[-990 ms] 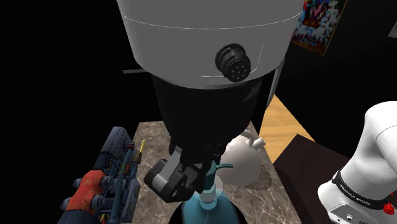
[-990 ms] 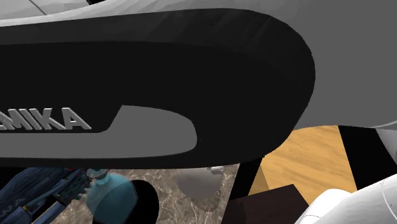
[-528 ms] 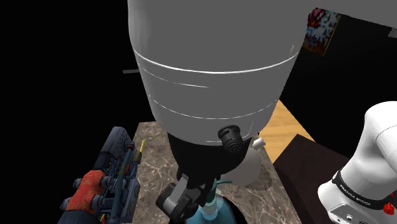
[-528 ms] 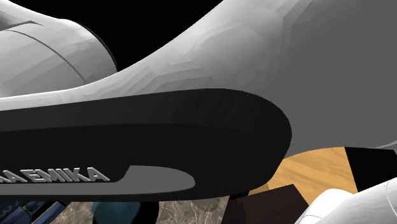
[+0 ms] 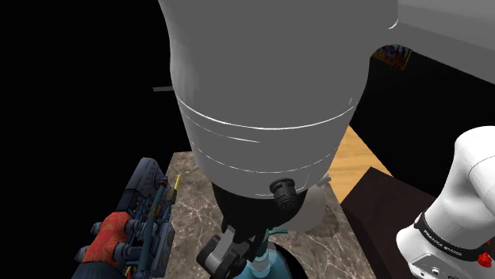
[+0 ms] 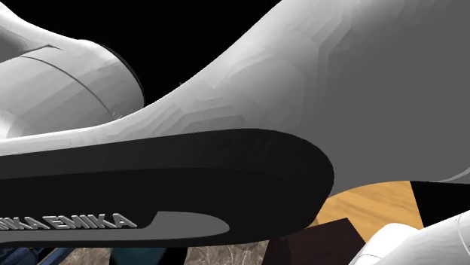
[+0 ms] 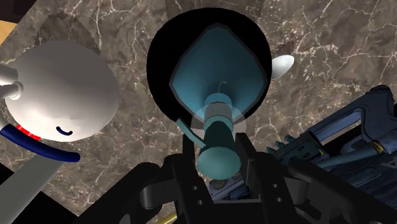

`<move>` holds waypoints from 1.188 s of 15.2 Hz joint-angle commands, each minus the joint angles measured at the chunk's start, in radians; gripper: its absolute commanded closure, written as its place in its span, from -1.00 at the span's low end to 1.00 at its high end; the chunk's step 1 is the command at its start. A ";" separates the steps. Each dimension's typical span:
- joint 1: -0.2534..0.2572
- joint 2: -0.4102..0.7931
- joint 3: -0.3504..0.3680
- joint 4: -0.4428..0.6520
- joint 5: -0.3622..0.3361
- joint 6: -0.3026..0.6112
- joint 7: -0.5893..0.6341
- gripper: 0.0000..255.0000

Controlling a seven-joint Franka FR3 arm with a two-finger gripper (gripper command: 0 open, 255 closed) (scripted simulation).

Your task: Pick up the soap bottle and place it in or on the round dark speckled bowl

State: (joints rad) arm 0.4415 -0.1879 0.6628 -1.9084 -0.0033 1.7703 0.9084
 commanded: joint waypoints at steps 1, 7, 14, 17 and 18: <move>0.000 0.002 0.000 -0.003 0.000 0.000 0.000 1.00; 0.000 0.002 0.000 -0.003 0.000 0.000 0.000 -1.00; -0.001 0.018 0.006 0.138 -0.009 -0.129 0.007 -1.00; -0.001 0.018 0.006 0.138 -0.009 -0.129 0.007 -1.00; -0.001 0.018 0.006 0.138 -0.009 -0.129 0.007 -1.00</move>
State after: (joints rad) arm 0.4410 -0.1704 0.6687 -1.7705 -0.0119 1.6414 0.9153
